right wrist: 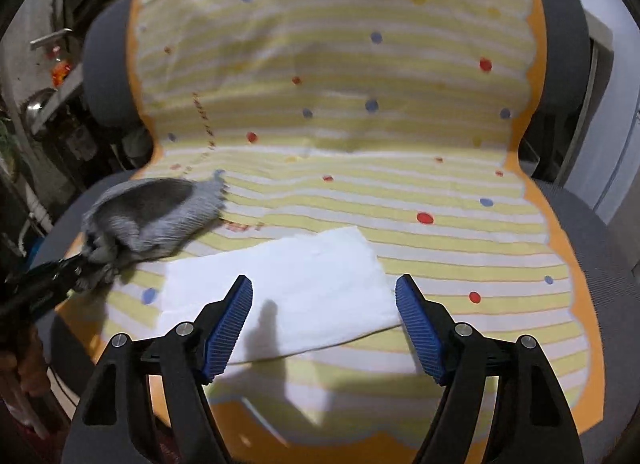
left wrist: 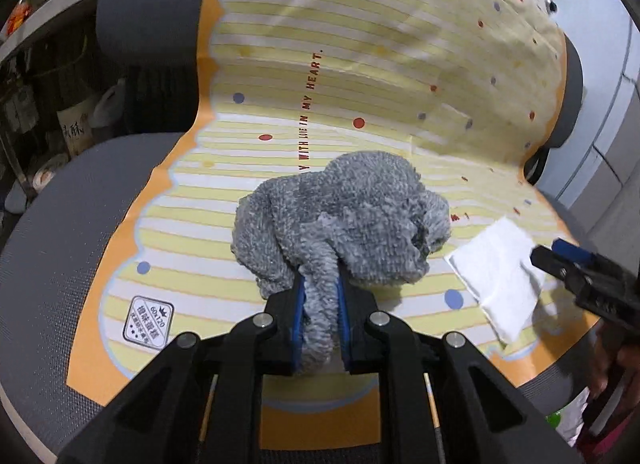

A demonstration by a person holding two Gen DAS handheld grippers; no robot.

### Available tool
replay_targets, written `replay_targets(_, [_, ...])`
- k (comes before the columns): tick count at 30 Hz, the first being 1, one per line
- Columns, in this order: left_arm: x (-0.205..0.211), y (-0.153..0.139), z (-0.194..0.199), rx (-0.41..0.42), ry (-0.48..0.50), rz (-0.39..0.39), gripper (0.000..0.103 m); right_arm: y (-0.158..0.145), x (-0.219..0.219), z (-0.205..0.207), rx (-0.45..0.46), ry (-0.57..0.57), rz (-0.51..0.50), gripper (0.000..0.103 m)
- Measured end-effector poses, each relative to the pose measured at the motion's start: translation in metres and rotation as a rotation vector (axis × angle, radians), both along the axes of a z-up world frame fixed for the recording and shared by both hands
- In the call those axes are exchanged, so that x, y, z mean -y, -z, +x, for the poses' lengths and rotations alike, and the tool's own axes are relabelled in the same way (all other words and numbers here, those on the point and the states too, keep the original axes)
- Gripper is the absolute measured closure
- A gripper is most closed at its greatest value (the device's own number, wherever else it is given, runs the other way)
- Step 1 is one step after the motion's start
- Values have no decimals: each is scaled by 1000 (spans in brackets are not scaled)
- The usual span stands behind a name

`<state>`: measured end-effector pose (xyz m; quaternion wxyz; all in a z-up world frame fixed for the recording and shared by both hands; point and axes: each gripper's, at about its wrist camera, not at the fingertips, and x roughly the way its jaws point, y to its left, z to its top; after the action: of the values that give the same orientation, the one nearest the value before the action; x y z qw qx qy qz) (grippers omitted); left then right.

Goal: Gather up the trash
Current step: 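Grasp the white tissue with the right tool while the left tool holds the cloth, then carry the cloth and tissue over the bin and release both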

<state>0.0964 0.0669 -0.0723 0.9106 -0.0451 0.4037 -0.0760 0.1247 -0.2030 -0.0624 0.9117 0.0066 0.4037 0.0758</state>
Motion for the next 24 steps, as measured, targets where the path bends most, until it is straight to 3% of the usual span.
replay_targets(4, [-1,3,3,-18,10,10,91,14,8,5,-51,23,27,28])
replay_targets(6, [-3,3,1,-21,10,3,91,14,6,0,-48,5,33,38])
replay_targets(8, [-2,3,1,-19,11,10,91,12,2,-7,-43,-20,37,62])
replay_targets(9, [0,3,2,-19,11,16,91,11,-1,-9,-42,-31,35,69])
replay_targets(10, [2,3,3,-18,11,19,91,9,-3,-13,-43,-43,37,87])
replay_targets(11, [2,2,2,-19,12,23,91,8,-5,-16,-42,-52,45,94])
replay_targets(17, [8,-9,-7,1,51,-28,91,-30,14,-55,83,-15,96,96])
replay_targets(24, [62,-56,-47,139,235,-95,91,-72,65,-104,165,110,119,95])
